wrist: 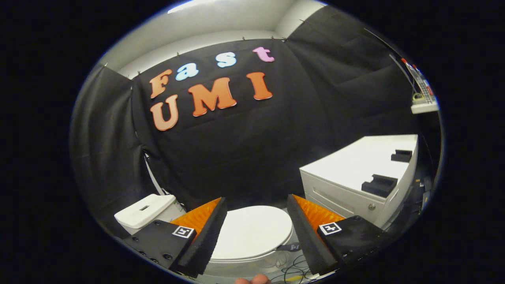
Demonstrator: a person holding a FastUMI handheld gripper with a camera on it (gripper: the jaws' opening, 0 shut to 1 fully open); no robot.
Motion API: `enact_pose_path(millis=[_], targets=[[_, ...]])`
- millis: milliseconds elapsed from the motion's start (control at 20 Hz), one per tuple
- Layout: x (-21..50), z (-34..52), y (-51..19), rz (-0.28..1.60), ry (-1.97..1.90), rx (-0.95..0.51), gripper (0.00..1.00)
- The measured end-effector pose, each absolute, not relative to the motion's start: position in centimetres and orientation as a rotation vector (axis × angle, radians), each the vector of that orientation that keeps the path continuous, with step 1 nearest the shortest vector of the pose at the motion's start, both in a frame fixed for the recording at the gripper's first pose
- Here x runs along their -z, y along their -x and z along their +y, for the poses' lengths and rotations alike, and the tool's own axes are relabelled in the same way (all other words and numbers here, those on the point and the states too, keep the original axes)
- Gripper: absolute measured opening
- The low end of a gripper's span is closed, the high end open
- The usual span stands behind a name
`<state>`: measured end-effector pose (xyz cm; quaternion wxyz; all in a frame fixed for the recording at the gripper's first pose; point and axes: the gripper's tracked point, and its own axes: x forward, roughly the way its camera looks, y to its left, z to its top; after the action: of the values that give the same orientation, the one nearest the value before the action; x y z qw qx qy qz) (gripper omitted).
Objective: Open the toilet lid.
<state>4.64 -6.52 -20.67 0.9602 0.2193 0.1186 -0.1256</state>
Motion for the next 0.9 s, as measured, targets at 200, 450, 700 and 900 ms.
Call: enact_pose_path(millis=[200,450,700,900], targets=[[29.7,-8.7,-3.8,0.39,-0.53,0.353,0.99],[38.6,-9.0,-2.1,0.484,-0.739,0.393,0.99],[44.0,-8.5,-1.7,0.6,-0.879,0.375,0.98],[46.5,-6.9,-1.7,0.664,-1.034,0.321,0.98]])
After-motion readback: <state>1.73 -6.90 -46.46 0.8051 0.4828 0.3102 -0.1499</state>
